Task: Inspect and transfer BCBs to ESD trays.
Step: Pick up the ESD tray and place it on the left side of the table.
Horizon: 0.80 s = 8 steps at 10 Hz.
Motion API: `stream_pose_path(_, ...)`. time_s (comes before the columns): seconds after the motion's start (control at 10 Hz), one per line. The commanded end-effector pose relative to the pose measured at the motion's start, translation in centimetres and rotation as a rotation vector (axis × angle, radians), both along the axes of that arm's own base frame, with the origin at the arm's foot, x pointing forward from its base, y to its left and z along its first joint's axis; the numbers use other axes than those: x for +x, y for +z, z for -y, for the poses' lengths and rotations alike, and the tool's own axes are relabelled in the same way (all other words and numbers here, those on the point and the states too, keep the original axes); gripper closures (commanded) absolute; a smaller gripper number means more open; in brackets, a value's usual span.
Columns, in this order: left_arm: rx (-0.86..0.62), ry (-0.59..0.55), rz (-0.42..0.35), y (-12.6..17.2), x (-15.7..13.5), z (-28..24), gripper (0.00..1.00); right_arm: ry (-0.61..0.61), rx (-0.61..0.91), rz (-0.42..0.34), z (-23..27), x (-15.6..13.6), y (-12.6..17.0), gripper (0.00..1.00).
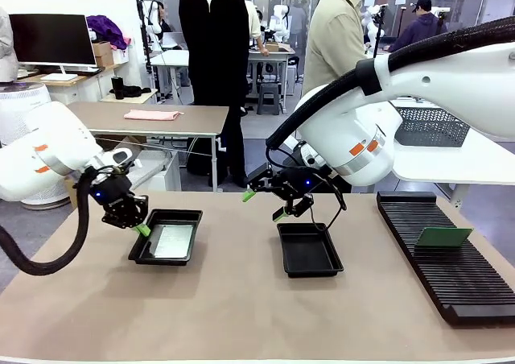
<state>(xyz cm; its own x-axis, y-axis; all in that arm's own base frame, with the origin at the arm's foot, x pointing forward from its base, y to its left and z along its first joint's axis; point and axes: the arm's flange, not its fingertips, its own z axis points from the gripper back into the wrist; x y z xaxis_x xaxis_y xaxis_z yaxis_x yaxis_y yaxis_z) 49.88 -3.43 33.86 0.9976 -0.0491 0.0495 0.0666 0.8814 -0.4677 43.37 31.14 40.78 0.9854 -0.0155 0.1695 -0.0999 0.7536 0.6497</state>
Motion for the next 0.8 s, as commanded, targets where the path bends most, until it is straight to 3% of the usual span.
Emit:
stream_pose_path(0.0, -0.048, 0.004, 0.011, 0.2, -1.3, -2.3, 0.97, -0.010, -0.012, -0.012, -0.3, 0.1, 0.1, 0.00)
stream_pose_path(0.7, -0.022, 0.030, -0.022, 0.1, -2.8, -11.8, 0.97, -0.010, -0.012, -0.012, -0.3, 0.1, 0.1, 0.00)
